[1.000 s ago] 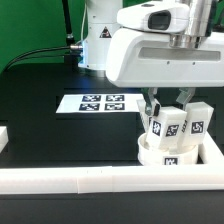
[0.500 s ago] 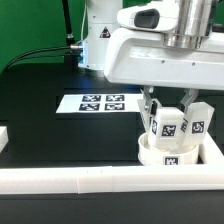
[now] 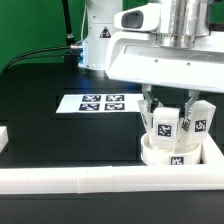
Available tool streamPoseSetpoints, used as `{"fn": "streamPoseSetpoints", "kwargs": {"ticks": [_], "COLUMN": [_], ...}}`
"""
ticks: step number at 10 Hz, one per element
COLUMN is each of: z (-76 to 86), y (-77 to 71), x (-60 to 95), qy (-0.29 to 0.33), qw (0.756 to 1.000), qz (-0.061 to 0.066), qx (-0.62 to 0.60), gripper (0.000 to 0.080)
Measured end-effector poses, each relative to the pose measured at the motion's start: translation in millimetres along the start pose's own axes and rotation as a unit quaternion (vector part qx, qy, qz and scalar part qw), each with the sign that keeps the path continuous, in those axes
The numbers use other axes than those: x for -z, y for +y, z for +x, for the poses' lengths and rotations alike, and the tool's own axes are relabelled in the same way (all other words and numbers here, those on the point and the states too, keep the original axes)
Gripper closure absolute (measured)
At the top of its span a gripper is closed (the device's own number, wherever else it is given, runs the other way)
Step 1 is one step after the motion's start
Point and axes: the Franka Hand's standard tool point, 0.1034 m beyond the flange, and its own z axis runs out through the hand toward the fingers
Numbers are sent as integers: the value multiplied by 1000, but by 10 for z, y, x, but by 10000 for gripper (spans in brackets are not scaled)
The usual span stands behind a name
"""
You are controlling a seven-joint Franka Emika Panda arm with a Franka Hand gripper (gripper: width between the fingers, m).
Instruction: Assemble stool
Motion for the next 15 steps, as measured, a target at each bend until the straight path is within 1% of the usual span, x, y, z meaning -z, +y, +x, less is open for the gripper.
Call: {"fn": "streamPoseSetpoints", "kwargs": {"ticks": [2, 3, 5, 7, 8, 9, 11, 12, 13, 14, 15], "z": [-11, -15, -18, -6, -5, -9, -12, -21, -22, -16, 17], "y": [-17, -23, -54, -76, -72, -78, -79, -90, -92, -91, -102], "x": [0, -1, -3, -3, -3, -2, -9, -10, -10, -3, 60], "qy": [-5, -6, -8, -11, -15, -21, -28, -29, -29, -28, -31], "qw": [995, 991, 975, 951, 942, 923, 901, 899, 903, 906, 911], "qz": [6, 7, 9, 9, 11, 14, 17, 17, 18, 19, 28], "qx": [-97, -131, -221, -309, -335, -385, -432, -436, -428, -421, -409], "gripper": [461, 461, 461, 461, 461, 461, 461, 381, 249, 249, 170]}}
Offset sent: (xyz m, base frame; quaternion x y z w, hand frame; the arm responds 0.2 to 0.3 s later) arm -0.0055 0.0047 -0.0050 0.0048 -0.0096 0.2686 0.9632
